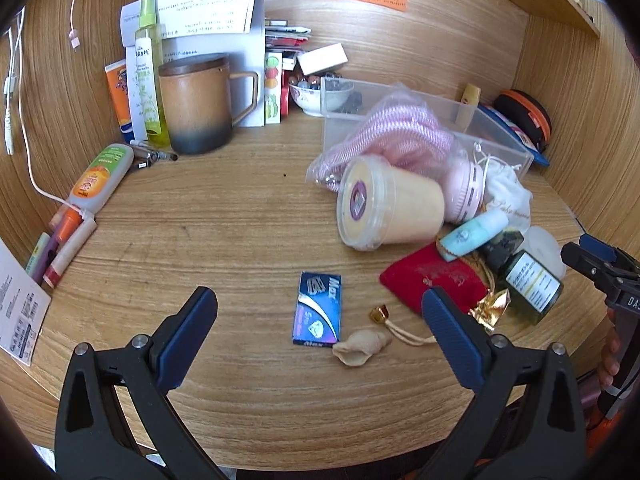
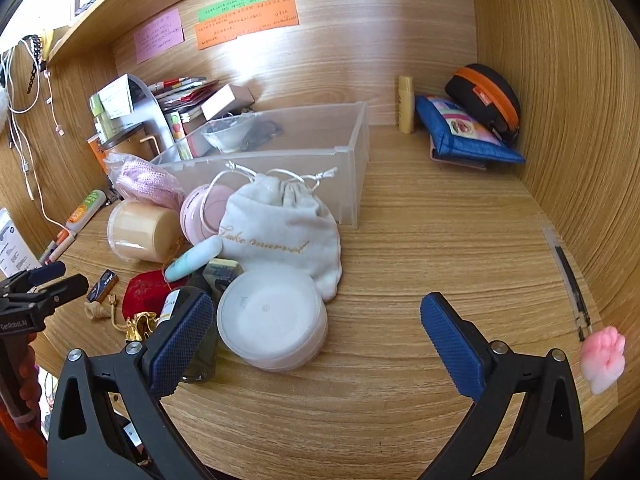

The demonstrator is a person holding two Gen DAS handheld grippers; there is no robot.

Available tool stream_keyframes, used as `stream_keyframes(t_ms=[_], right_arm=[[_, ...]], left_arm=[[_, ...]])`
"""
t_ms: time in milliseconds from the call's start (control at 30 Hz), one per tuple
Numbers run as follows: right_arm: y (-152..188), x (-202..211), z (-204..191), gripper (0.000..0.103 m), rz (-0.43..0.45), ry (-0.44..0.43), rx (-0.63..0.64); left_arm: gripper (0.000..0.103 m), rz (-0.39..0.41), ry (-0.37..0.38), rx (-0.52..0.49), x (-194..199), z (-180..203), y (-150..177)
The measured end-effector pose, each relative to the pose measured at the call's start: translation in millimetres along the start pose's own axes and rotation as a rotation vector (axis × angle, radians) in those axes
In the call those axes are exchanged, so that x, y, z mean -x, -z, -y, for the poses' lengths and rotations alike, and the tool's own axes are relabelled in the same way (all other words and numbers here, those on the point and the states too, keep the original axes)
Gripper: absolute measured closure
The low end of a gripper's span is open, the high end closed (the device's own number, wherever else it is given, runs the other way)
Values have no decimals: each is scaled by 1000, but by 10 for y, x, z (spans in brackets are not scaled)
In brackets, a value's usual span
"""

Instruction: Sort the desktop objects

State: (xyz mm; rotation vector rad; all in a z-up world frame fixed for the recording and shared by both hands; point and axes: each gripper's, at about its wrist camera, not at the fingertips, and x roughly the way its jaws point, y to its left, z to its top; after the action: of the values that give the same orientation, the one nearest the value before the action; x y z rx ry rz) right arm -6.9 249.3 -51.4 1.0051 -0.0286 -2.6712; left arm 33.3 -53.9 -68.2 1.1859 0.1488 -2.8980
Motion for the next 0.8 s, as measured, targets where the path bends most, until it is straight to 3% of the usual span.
stream_keyframes(t_ms=[433,800], right_arm=[[26,-175,-61,1,-42,0,18],[98,-321,-128,1,-71,4,59]], left_arm=[[0,-17,-41,-45,-67,141,182],[0,-6,-42,11,-64,-78,128]])
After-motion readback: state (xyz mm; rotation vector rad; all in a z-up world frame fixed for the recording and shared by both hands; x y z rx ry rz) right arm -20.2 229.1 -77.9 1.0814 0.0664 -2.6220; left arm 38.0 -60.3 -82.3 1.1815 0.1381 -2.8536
